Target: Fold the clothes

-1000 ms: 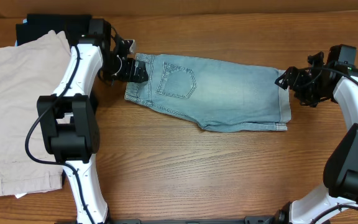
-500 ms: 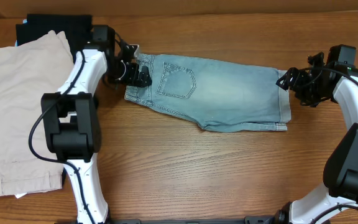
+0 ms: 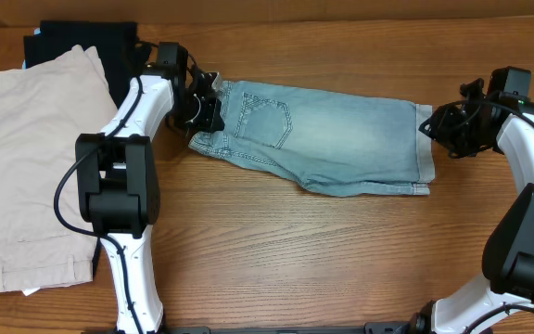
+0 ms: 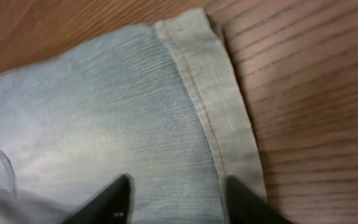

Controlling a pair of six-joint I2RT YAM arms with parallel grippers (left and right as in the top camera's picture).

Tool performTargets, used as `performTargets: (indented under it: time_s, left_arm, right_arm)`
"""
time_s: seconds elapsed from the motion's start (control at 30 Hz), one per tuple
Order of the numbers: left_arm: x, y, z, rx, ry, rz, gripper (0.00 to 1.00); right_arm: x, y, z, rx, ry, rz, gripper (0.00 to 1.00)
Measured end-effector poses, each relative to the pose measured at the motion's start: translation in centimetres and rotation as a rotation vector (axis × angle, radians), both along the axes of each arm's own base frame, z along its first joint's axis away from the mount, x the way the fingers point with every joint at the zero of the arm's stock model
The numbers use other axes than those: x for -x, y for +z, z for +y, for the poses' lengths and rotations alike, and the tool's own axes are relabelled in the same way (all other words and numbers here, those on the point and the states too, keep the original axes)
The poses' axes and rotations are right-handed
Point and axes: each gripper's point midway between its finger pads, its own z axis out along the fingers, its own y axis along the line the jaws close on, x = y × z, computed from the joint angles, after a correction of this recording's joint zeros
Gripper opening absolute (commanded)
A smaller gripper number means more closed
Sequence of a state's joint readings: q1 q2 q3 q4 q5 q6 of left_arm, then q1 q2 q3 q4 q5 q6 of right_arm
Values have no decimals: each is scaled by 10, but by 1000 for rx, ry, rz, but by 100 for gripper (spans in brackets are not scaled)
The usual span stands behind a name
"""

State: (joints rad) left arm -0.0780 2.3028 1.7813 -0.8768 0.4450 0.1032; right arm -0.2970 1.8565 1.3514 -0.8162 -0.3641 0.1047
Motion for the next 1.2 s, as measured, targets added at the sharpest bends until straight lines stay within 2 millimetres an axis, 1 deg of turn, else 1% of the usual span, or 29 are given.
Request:
performTargets:
  time_s: [0.1, 0.17, 0.23, 0.3, 0.33, 0.47, 0.57, 0.63, 0.73, 0.83, 1.0, 1.13, 1.2]
  left_arm:
    - [7, 3, 5, -6, 30, 58, 4]
    - [13, 7, 9, -15, 43, 102, 4]
    - [16, 15, 16, -35, 60, 138, 4]
    - [15, 30, 25, -68, 77, 153, 4]
    - [12, 41, 30, -88, 84, 149, 4]
    - [1, 88, 40, -150, 92, 89, 4]
    - [-3, 119, 44, -186, 95, 40, 4]
    - [-6, 135, 42, -201, 92, 7, 4]
    - [-12, 153, 34, -211, 80, -52, 4]
    - [-14, 165, 23, -218, 60, -92, 4]
    - [-12, 170, 7, -223, 27, -111, 4]
    - [-10, 169, 1, -226, 14, -110, 4]
    - [-9, 169, 0, -229, 11, -111, 4]
  right_arm:
    - [-1, 0, 2, 2, 5, 0, 43]
    - [-1, 0, 8, 4, 18, 1, 43]
    - [-2, 0, 17, 5, 39, 0, 43]
    - [-5, 0, 28, 7, 67, -9, 43]
    - [-7, 1, 33, 8, 82, -14, 43]
    - [-14, 3, 57, 9, 127, -37, 41]
    - [-15, 3, 70, 3, 138, -34, 34]
    - [-16, 3, 78, 2, 144, -35, 25]
    - [-17, 2, 88, -1, 155, -36, 4]
    - [-19, -7, 103, -11, 166, -21, 4]
    - [-21, -42, 124, -36, 165, 47, 4]
    - [-18, -69, 128, -53, 132, 111, 4]
    - [-18, -74, 128, -61, 116, 123, 4]
